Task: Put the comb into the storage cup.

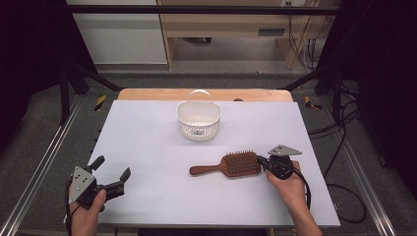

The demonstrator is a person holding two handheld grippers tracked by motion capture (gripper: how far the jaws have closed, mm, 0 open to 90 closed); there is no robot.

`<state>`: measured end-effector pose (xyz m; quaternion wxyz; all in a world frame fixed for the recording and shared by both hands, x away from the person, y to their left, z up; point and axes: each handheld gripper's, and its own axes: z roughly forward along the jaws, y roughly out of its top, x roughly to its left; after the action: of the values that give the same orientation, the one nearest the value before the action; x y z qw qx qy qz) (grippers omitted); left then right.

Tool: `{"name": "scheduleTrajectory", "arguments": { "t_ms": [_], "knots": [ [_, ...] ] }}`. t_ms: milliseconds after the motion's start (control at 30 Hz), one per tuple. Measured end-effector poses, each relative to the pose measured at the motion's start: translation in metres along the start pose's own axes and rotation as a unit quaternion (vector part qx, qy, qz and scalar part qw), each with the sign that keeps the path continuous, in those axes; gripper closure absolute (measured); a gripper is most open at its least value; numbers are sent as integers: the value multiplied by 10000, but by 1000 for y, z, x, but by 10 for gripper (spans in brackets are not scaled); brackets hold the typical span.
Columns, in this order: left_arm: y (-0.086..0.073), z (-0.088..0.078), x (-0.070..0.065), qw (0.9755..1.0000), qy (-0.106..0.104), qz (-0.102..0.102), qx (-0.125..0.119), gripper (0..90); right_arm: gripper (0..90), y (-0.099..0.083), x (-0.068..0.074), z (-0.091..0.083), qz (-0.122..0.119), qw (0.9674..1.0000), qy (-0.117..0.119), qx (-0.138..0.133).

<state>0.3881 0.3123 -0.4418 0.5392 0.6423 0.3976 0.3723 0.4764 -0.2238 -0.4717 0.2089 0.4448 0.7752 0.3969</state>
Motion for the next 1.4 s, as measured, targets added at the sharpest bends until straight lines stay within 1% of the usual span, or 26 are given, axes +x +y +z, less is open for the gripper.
{"name": "scheduleTrajectory", "arguments": {
  "t_ms": [133,233,367,500,667,700,767,900,1000,1033,1067,1100,1200,1233,1300,1400],
  "knots": [
    [0,-1,0,10000,8,28,7,33,900,3,0,3,-47,10000,-24,-10],
    [0,1,0,10000,9,2,34,34,900,4,1,5,-64,10000,-31,-10],
    [0,1,-2,10000,-6,39,51,34,900,5,4,6,-66,10000,44,-5],
    [0,2,-2,9999,-9,70,80,34,900,7,13,9,-202,9997,135,32],
    [-1,1,-2,9999,3,59,88,34,900,15,28,19,-366,9990,229,66],
    [-1,1,-2,9999,7,68,87,34,900,15,28,19,-366,9990,229,66],
    [0,1,-2,9999,22,61,85,34,900,19,32,23,-430,9988,235,82],
    [-1,2,-1,9999,25,55,114,35,900,25,41,32,-414,9987,281,91],
    [-1,2,-1,9999,18,66,113,35,900,26,44,34,-414,9986,297,103],
    [-1,2,0,9999,25,59,111,35,900,27,47,35,-456,9983,344,113],
    [-1,2,0,9999,25,59,111,35,900,27,47,35,-456,9983,344,113],
    [-1,1,0,9999,36,59,113,35,900,28,50,36,-438,9983,372,111],
    [-1,1,0,9999,42,46,104,35,900,28,53,37,-397,9982,419,136],
    [-1,1,0,9999,45,37,100,35,900,29,56,37,-413,9980,459,141],
    [-1,1,1,9999,44,20,111,35,900,29,58,38,-441,9977,484,146],
    [-1,1,0,9999,51,45,119,36,900,30,64,38,-454,9975,520,166]
  ]
}}
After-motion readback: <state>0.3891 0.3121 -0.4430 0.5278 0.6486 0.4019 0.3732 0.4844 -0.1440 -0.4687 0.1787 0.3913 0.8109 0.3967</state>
